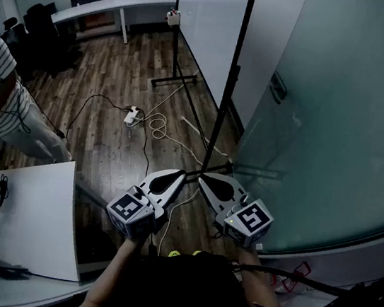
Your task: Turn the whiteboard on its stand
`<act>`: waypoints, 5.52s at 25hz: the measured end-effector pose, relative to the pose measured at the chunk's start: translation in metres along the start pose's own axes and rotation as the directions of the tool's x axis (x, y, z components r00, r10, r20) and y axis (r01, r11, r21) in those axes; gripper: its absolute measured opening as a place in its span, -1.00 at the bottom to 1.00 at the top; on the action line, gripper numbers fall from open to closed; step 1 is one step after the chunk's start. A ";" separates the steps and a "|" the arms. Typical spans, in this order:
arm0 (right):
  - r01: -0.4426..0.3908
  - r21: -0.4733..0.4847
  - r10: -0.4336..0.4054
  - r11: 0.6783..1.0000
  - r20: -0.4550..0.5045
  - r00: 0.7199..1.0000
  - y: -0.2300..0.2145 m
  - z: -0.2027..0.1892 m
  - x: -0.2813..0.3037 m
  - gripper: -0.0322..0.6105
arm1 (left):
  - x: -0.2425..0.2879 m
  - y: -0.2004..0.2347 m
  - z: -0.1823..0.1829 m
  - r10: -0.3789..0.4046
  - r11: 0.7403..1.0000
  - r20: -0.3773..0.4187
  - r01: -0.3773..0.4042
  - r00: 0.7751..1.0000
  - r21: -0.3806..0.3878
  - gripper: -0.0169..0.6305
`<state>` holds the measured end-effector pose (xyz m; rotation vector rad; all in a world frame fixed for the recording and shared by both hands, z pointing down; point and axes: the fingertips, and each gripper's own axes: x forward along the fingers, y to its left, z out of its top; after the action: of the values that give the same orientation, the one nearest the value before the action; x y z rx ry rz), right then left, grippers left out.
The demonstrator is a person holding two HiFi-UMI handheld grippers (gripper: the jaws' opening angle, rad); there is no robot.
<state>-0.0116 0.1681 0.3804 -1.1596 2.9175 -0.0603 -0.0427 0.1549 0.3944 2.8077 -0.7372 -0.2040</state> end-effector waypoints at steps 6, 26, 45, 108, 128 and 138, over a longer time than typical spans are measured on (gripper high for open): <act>0.003 0.005 -0.003 1.000 -0.001 1.000 -0.003 -0.002 0.000 -0.86 | -0.001 0.003 -0.005 0.005 1.000 0.011 -0.005 1.000 -0.020 -0.97; 0.020 0.009 -0.019 1.000 -0.032 0.999 0.002 -0.007 0.003 -0.87 | -0.014 0.006 -0.005 0.009 1.000 0.015 -0.009 1.000 -0.011 -0.97; 0.045 -0.071 -0.050 0.996 -0.069 0.996 -0.036 -0.012 0.010 -0.87 | -0.005 0.029 -0.001 0.032 0.999 0.005 -0.032 0.999 -0.028 -0.97; 0.102 -0.057 -0.105 0.993 -0.052 0.993 -0.334 0.006 0.090 -0.79 | 0.222 0.172 0.029 0.147 0.988 0.006 -0.147 0.989 0.036 -0.97; 0.295 -0.144 -0.309 0.944 -0.086 0.947 -0.414 0.015 0.156 -0.08 | 0.201 0.261 0.026 0.175 0.985 -0.003 -0.175 0.985 0.003 -0.97; 0.360 -0.187 -0.377 0.914 -0.070 0.923 -0.444 0.047 0.175 -0.07 | 0.179 0.284 0.023 0.206 0.978 -0.001 -0.206 0.978 -0.027 -0.97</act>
<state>0.1669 -0.2758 0.3513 -1.7760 2.7870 0.1366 -0.0247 -0.1795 0.4312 2.6810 -1.0109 -0.1788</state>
